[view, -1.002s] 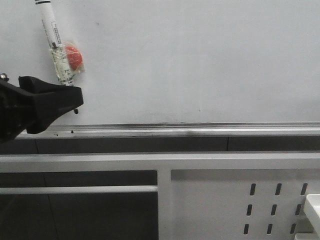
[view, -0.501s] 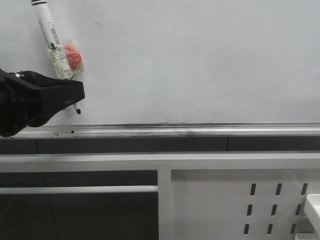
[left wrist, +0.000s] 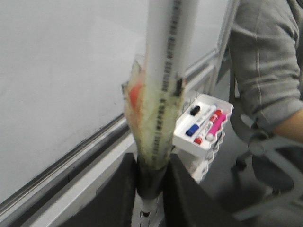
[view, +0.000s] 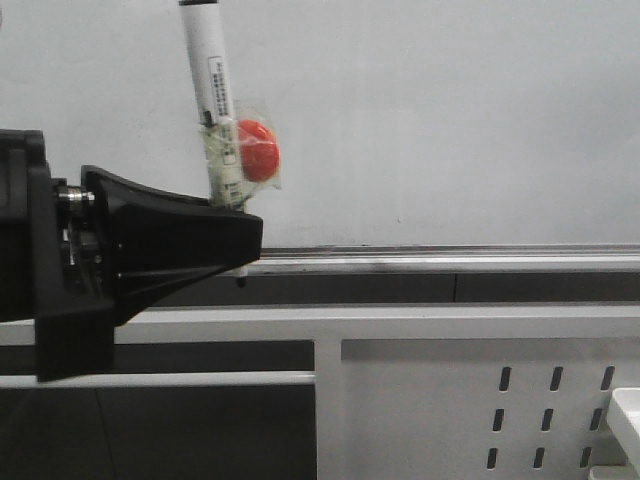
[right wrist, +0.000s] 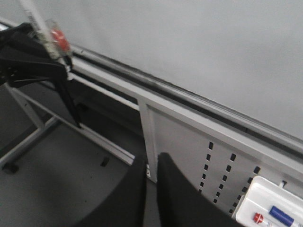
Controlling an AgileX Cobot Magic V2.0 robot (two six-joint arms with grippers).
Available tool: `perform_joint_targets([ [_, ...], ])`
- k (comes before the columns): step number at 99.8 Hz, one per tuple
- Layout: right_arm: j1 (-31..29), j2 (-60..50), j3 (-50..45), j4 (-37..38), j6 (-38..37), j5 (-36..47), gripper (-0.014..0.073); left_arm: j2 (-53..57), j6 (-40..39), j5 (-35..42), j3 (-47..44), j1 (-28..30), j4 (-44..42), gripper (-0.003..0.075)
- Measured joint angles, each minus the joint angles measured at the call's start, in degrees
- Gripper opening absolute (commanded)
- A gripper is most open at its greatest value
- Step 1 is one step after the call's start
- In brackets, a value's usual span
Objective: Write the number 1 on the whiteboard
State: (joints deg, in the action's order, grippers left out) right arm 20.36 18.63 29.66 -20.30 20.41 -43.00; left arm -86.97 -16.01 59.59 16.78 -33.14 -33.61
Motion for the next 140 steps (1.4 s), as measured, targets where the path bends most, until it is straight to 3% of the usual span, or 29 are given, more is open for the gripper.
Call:
perform_joint_targets([
  [6,2.21,3.19,2.75,0.0,2.36,-0.24,0.0296,2.54,0.37,-6.13,1.56,0.0,-3.72,-0.002],
  [14,4.19,7.12,5.84,0.0,4.43,-0.24,0.0374,6.21,0.53,-16.15,4.91,-0.25,-11.51,-0.002],
  [27,6.3,13.84,9.41,0.0,7.01,-0.24,0.0379,12.42,0.53,-33.0,10.52,-4.36,-20.87,-0.002],
  [45,9.91,22.05,11.9,-1.3,8.98,1.81,0.0379,16.24,0.42,-59.59,17.44,-14.93,-22.39,-0.002],
  [56,13.77,25.87,13.38,-1.57,9.89,4.78,0.0379,16.24,0.31,-68.4,19.92,-20.67,-21.7,-0.002],
  [83,21.95,34.02,14.62,-1.81,13.72,14.21,0.0379,16.24,-0.87,-74.22,23.09,-23.74,-20.69,-0.002],
  [129,24.65,43.53,15.41,-1.91,14.46,24.29,0.0378,16.24,-1.22,-75.12,23.7,-23.79,-20.56,-0.002],
  [140,24.65,44.49,16.49,-1.91,14.54,24.66,0.0273,16.24,-1.32,-75.12,23.7,-23.79,-20.56,-0.002],
])
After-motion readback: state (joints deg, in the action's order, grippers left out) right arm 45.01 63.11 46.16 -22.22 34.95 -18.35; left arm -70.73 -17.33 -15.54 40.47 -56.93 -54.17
